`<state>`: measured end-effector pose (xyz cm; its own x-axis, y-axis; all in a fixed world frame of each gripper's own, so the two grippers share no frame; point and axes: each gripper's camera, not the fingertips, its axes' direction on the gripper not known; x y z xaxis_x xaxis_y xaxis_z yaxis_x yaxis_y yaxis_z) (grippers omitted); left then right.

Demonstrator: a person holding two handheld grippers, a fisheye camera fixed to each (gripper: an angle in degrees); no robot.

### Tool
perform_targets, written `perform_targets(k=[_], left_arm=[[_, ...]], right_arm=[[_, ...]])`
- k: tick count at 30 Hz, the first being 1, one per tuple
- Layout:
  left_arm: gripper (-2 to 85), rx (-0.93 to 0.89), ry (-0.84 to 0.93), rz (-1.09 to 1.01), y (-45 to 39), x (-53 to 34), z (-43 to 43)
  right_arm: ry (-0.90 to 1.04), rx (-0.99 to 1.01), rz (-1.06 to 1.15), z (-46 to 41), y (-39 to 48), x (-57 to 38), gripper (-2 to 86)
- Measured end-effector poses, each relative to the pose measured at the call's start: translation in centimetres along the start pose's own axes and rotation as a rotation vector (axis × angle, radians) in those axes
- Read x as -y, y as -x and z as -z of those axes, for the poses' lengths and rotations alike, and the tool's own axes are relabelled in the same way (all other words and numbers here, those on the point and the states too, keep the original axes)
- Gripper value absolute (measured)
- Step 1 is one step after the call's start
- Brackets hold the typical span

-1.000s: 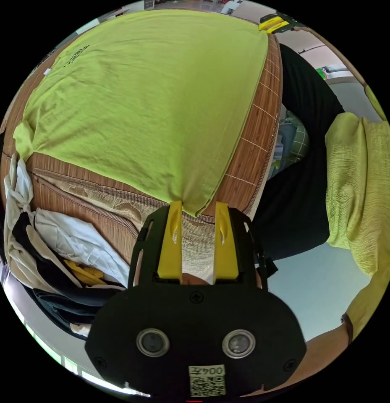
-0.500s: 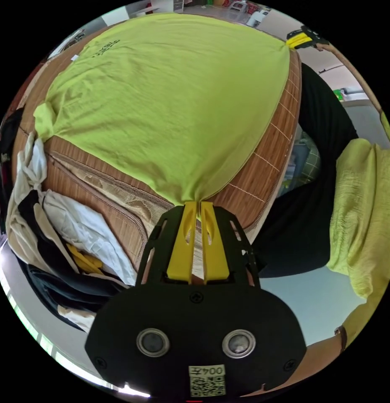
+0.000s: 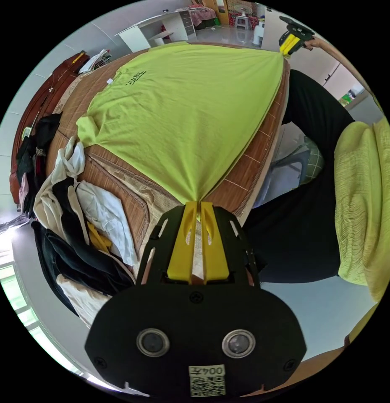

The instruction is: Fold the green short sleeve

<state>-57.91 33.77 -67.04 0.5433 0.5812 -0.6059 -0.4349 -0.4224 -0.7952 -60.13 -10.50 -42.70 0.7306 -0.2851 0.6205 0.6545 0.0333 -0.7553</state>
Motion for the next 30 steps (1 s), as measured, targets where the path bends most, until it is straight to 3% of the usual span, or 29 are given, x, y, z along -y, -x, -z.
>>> perform_targets(k=[23,30], left_arm=[[1.9,0.064,0.055,-0.040,-13.3,-6.5,-3.0],[3.3,0.075,0.032,0.092,-14.7,-9.1,-3.5]], right_arm=[[0.004,0.081,-0.050,-6.3,4.9,-14.4,1.1],[-0.021,0.152,-0.131,-8.0,2.7,-18.8,5.1]])
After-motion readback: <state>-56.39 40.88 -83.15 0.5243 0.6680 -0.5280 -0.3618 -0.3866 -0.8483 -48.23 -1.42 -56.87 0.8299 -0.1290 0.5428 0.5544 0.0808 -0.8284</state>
